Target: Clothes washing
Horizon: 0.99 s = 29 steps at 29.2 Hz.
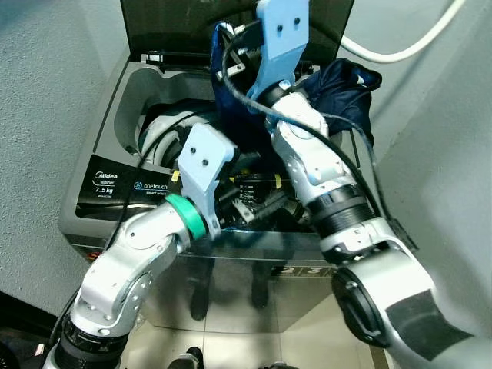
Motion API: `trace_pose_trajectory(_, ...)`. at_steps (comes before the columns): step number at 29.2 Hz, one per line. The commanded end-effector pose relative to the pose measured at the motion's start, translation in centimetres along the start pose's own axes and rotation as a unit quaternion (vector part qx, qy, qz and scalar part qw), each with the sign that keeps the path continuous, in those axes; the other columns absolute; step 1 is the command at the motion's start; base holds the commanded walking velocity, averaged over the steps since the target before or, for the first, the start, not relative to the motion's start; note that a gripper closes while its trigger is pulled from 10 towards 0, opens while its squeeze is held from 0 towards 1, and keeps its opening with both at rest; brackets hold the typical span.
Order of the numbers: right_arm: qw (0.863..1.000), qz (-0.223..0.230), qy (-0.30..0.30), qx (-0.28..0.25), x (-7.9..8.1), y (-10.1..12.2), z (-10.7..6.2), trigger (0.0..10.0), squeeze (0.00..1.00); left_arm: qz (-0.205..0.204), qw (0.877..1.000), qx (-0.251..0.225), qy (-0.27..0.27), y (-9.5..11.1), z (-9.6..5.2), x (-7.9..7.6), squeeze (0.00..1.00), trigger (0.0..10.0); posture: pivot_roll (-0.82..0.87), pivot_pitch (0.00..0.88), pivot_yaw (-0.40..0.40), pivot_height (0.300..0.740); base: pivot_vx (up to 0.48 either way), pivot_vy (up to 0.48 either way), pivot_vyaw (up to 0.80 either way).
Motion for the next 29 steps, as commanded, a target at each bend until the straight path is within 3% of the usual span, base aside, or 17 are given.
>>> trace_pose_trajectory(1, 1.0, 0.001, 0.012, -0.007, -0.1, 0.3, -0.1, 10.0, 1.0, 0.014, 0.999, -0.01, 0.028, 0.6, -0.2, 0.7, 0.0, 10.0, 0.03, 0.059, 0.007, 0.74, 0.0, 0.0, 0.0)
trace_pose_trajectory(2, 1.0, 0.001, 0.012, -0.007, -0.1, 0.3, -0.1, 10.0, 1.0, 0.014, 0.999, -0.01, 0.028, 0.6, -0.2, 0.7, 0.0, 10.0, 0.03, 0.059, 0.007, 0.74, 0.0, 0.0, 0.0)
trace_pose_trajectory(3, 1.0, 0.005, 0.006, -0.028, -1.1, 1.4, -0.3, 10.0, 0.0, 0.014, 0.999, -0.007, 0.036, 0.6, -0.5, 0.9, 0.0, 10.0, 0.03, 0.059, 0.005, 0.74, 0.0, 0.0, 0.0)
trace_pose_trajectory(13, 0.991, 0.009, -0.075, -0.111, -5.7, 5.6, -1.0, 10.0, 0.0, 0.012, 0.999, 0.0, 0.033, 0.2, -0.8, 0.4, 0.0, 10.0, 0.03, 0.061, 0.007, 0.74, 0.0, 0.0, 0.0)
trace_pose_trajectory(16, 0.978, 0.05, -0.133, -0.156, -9.6, 7.5, -3.5, 10.0, 0.0, 0.021, 0.999, 0.002, 0.042, 0.0, -0.8, 0.4, 0.0, 10.0, 0.03, 0.062, 0.004, 0.74, 0.0, 0.0, 0.0)
trace_pose_trajectory(18, 0.978, 0.05, -0.133, -0.156, -9.6, 7.5, -3.5, 10.0, 0.0, 0.021, 0.999, 0.002, 0.042, 0.0, -0.8, 0.4, 0.0, 10.0, 0.03, 0.062, 0.004, 0.74, 0.0, 0.0, 0.0)
trace_pose_trajectory(20, 0.986, 0.047, -0.087, -0.132, -9.4, 6.8, -6.2, 10.0, 0.0, 0.029, 0.998, 0.002, 0.059, 0.0, -0.9, 1.0, 0.0, 10.0, 0.02, 0.066, -0.001, 0.74, 0.0, 0.0, 0.0)
trace_pose_trajectory(21, 0.986, 0.047, -0.087, -0.132, -9.4, 6.8, -6.2, 10.0, 0.0, 0.029, 0.998, 0.002, 0.059, 0.0, -0.9, 1.0, 0.0, 10.0, 0.02, 0.066, -0.001, 0.74, 0.0, 0.0, 0.0)
trace_pose_trajectory(22, 0.992, 0.051, -0.044, -0.104, -8.6, 6.0, -8.2, 10.0, 0.0, 0.033, 0.997, 0.002, 0.071, 0.0, -0.9, 1.7, 0.0, 10.0, 0.02, 0.069, -0.002, 0.74, 0.0, 0.0, 0.0)
trace_pose_trajectory(23, 0.992, 0.051, -0.044, -0.104, -8.6, 6.0, -8.2, 10.0, 0.0, 0.033, 0.997, 0.002, 0.071, 0.0, -0.9, 1.7, 0.0, 10.0, 0.02, 0.069, -0.002, 0.74, 0.0, 0.0, 0.0)
trace_pose_trajectory(24, 0.995, 0.056, -0.014, -0.084, -7.8, 5.6, -10.5, 10.0, 0.0, 0.041, 0.995, 0.001, 0.085, 0.1, -0.9, 2.6, 0.0, 10.0, 0.01, 0.07, -0.003, 0.74, 0.0, 0.0, 0.0)
trace_pose_trajectory(26, 0.995, 0.056, -0.014, -0.084, -7.8, 5.6, -10.5, 10.0, 0.0, 0.041, 0.995, 0.001, 0.085, 0.1, -0.9, 2.6, 0.0, 10.0, 0.01, 0.07, -0.003, 0.74, 0.0, 0.0, 0.0)
trace_pose_trajectory(27, 0.993, 0.076, -0.015, -0.086, -7.8, 6.1, -12.7, 10.0, 0.0, 0.054, 0.993, -0.001, 0.106, 0.2, -0.9, 4.0, 0.0, 10.0, -0.02, 0.071, 0.006, 0.74, 0.0, 0.0, 0.0)
trace_pose_trajectory(28, 0.993, 0.076, -0.015, -0.086, -7.8, 6.1, -12.7, 10.0, 0.0, 0.054, 0.993, -0.001, 0.106, 0.2, -0.9, 4.0, 0.0, 10.0, -0.02, 0.071, 0.006, 0.74, 0.0, 0.0, 0.0)
trace_pose_trajectory(29, 0.99, 0.09, -0.039, -0.101, -8.6, 6.9, -14.1, 10.0, 0.0, 0.066, 0.99, -0.002, 0.125, 0.3, -0.9, 5.2, 0.0, 10.0, -0.02, 0.07, 0.008, 0.74, 0.0, 0.0, 0.0)
Point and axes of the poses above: a point about 5 cm out from each wrist's last joint towards the gripper, its own z axis pointing out of the wrist towards the gripper, its own y axis along the axis of the wrist's last joint, x = y × z, the point moved 4 cm from there along z, pointing out of the wrist towards the gripper, and after that the axes turned 3 degrees about z, right-handed, at the moved point
